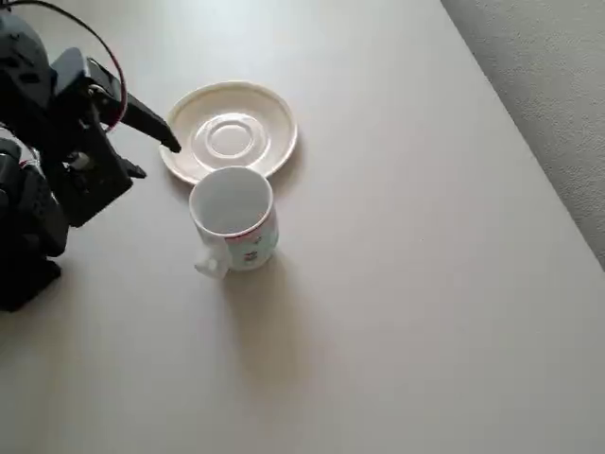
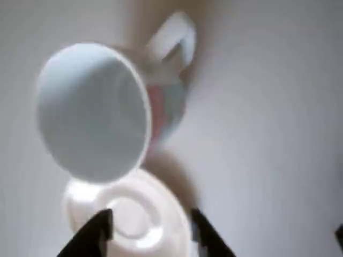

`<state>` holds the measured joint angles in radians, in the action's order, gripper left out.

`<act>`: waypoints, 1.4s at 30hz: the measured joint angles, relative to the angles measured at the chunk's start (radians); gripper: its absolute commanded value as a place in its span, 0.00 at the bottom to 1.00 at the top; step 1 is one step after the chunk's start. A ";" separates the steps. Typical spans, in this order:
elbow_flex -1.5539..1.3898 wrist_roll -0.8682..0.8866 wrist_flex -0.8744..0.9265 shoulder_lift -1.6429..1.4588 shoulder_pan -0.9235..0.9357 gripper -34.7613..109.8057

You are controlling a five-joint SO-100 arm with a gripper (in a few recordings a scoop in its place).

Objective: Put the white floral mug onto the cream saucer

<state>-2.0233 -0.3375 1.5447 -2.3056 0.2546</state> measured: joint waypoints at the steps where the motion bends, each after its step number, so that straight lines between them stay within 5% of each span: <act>1: -0.002 -0.002 -0.014 0.029 0.011 0.36; 25: -0.173 -0.077 -0.451 0.365 0.097 0.34; 32: -0.161 -0.075 -0.517 0.431 0.097 0.23; 42: -0.161 -0.078 -0.537 0.463 0.091 0.23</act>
<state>-2.1844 -0.4157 1.0078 -1.8423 0.3451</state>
